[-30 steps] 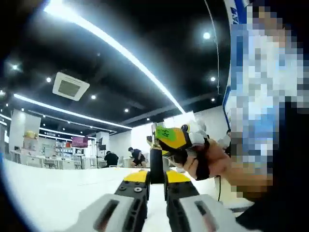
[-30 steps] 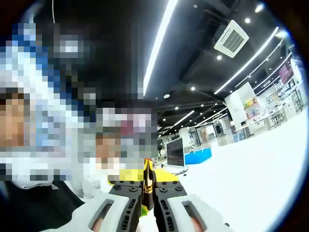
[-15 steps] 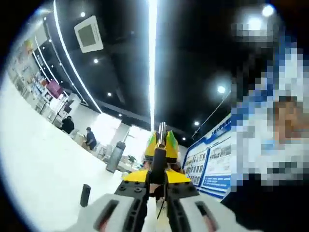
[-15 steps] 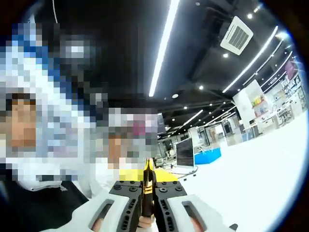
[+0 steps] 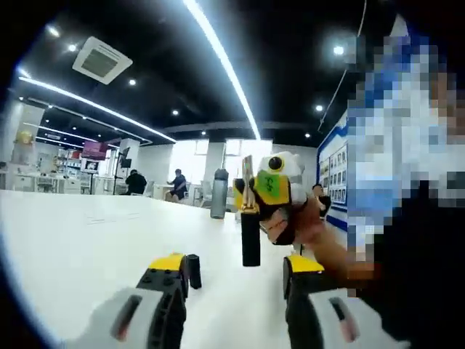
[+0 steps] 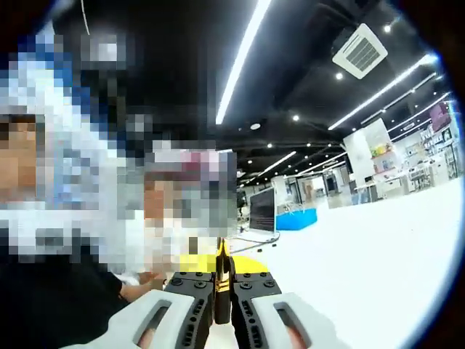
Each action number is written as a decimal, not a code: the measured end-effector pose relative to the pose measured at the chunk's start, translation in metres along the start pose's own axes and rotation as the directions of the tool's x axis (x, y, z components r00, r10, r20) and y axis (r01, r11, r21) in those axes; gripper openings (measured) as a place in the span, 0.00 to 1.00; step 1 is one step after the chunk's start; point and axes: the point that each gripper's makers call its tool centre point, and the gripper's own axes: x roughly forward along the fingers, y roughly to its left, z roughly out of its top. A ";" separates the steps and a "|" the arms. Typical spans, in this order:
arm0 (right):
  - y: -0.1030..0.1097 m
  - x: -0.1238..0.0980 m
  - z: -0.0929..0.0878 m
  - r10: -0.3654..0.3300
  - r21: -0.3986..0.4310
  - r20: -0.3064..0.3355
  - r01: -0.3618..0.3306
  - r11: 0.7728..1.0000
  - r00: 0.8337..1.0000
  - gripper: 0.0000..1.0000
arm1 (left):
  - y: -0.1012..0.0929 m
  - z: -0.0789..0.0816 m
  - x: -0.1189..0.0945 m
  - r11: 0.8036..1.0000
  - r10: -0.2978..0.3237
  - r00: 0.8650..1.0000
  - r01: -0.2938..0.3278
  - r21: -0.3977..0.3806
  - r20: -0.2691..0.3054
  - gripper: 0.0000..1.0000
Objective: Unscrew the lipstick cap, remove the lipstick, and put the cap back on the lipstick
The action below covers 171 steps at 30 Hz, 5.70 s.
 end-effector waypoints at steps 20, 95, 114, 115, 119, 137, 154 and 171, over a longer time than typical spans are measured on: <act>-0.034 0.004 -0.066 0.009 -0.078 -0.182 -0.024 0.997 0.983 0.05 | 0.032 0.010 -0.033 0.996 0.086 0.996 -0.086 0.002 -0.025 0.42; -0.088 -0.079 -0.028 -0.300 -0.221 -0.103 0.272 0.936 0.948 0.23 | 0.040 0.007 -0.034 0.992 0.121 0.992 -0.121 -0.038 -0.021 0.29; -0.106 -0.062 -0.089 -0.364 -0.181 -0.326 0.320 0.930 0.873 0.23 | 0.038 0.004 -0.033 0.992 0.118 0.992 -0.120 -0.032 -0.032 0.29; -0.108 -0.063 -0.090 -0.365 -0.177 -0.328 0.323 0.930 0.871 0.23 | 0.037 0.002 -0.032 0.993 0.116 0.992 -0.118 -0.033 -0.039 0.29; -0.110 -0.065 -0.091 -0.368 -0.181 -0.335 0.324 0.928 0.867 0.14 | 0.033 0.001 -0.031 0.994 0.104 0.993 -0.105 -0.026 -0.049 0.29; -0.104 -0.065 -0.075 -0.357 -0.117 -0.293 0.338 0.934 0.887 0.09 | 0.039 0.003 -0.035 0.993 0.117 0.992 -0.118 -0.027 -0.042 0.29; -0.041 -0.044 0.008 -0.156 -0.112 0.022 0.158 0.981 0.987 0.09 | 0.028 0.000 -0.031 0.998 0.061 0.996 -0.063 -0.025 -0.060 0.32; -0.035 -0.032 0.000 -0.128 -0.132 -0.020 0.125 0.983 0.992 0.09 | 0.031 -0.007 -0.030 0.997 0.070 0.994 -0.072 -0.027 -0.086 0.32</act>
